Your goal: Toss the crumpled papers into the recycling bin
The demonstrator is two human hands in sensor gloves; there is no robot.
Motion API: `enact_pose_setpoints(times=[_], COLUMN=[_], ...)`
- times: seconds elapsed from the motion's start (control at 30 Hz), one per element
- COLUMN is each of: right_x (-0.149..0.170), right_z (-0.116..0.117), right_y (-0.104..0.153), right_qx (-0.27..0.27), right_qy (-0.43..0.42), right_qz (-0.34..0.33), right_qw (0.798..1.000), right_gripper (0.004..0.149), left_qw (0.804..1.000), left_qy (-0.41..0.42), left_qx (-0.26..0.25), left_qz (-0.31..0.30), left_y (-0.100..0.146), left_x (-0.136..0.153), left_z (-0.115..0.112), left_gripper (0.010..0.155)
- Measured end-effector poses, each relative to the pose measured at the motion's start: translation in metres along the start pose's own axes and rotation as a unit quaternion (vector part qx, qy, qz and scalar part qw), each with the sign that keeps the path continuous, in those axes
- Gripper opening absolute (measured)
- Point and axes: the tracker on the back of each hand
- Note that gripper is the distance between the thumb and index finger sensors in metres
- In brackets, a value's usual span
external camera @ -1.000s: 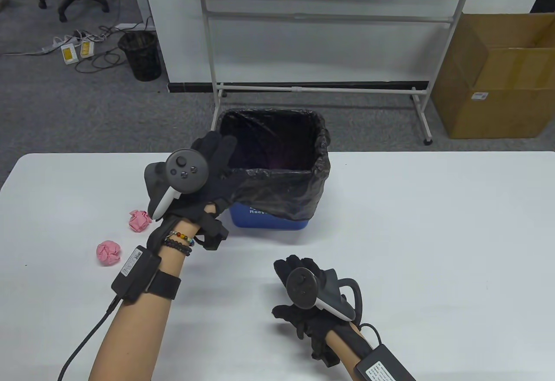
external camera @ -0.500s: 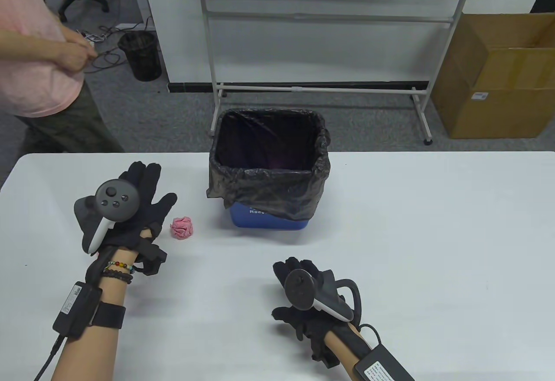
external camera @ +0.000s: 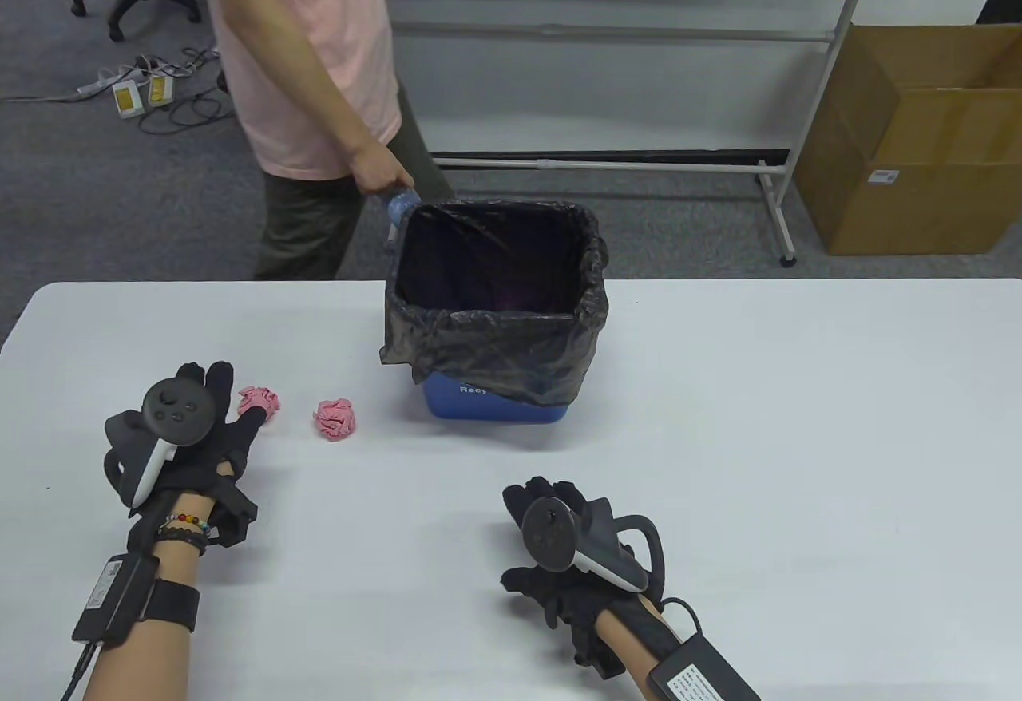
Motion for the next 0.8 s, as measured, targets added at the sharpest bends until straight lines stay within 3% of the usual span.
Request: enact_pose_setpoints(times=[0.5, 0.8], right_x=[0.000, 0.000], right_z=[0.000, 0.000], right_y=[0.001, 0.001], right_qx=[-0.001, -0.006], right_qy=[0.006, 0.007], right_qz=[0.003, 0.006], right_qw=[1.000, 1.000], right_gripper=[0.095, 0.095], left_qw=[0.996, 0.991], left_qy=[-0.062, -0.102], left_qx=[0.042, 0.055], left_qz=[0.052, 0.072], left_y=[-0.019, -0.026], left_x=[0.044, 0.054], left_z=[-0.051, -0.065], left_gripper=[0.077, 0.074])
Point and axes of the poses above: the tracker on the back of each hand, its own x axis roughly to the little-finger side, its own y axis roughly from the fingertips to the wrist, z = x × y, and after that the axes turned 15 degrees about z, right-handed
